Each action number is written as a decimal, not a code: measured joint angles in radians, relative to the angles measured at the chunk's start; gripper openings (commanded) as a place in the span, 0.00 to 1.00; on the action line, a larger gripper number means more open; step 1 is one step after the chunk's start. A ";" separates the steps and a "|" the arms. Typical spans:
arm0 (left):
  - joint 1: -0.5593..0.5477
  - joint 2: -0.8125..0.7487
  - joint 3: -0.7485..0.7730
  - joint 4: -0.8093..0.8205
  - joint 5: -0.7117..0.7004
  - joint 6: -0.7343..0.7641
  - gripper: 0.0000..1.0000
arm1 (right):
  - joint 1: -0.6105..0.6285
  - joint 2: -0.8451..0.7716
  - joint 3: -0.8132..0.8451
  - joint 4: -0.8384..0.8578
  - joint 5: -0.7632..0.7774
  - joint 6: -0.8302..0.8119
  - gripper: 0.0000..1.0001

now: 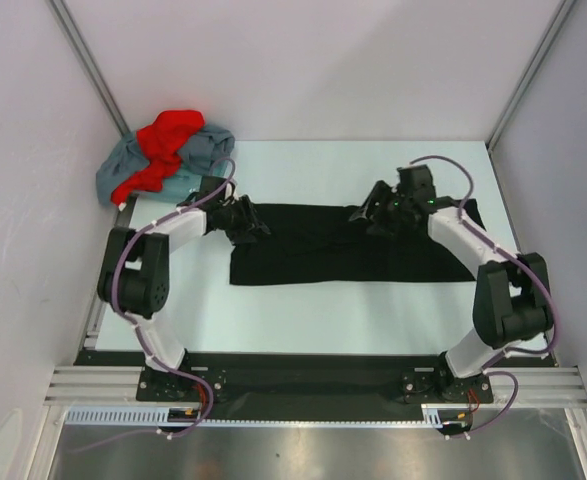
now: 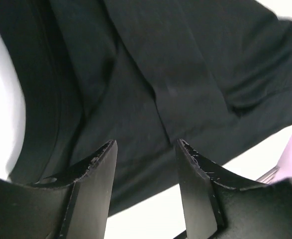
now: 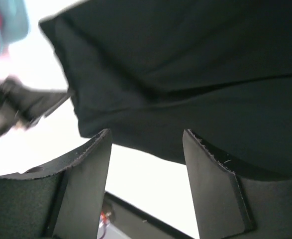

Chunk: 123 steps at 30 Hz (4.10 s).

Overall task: Fold and stack the t-shirts
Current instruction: Fold the tshirt

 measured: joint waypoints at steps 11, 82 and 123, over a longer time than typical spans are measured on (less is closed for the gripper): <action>-0.002 0.219 0.116 0.113 0.014 -0.174 0.50 | 0.229 0.173 -0.028 0.220 -0.134 0.150 0.63; -0.021 0.091 0.216 -0.056 -0.143 -0.019 0.54 | 0.311 0.481 0.021 0.465 -0.293 0.491 0.00; -0.013 0.463 0.613 -0.250 -0.166 0.357 0.26 | 0.262 0.479 0.023 0.548 -0.409 0.499 0.00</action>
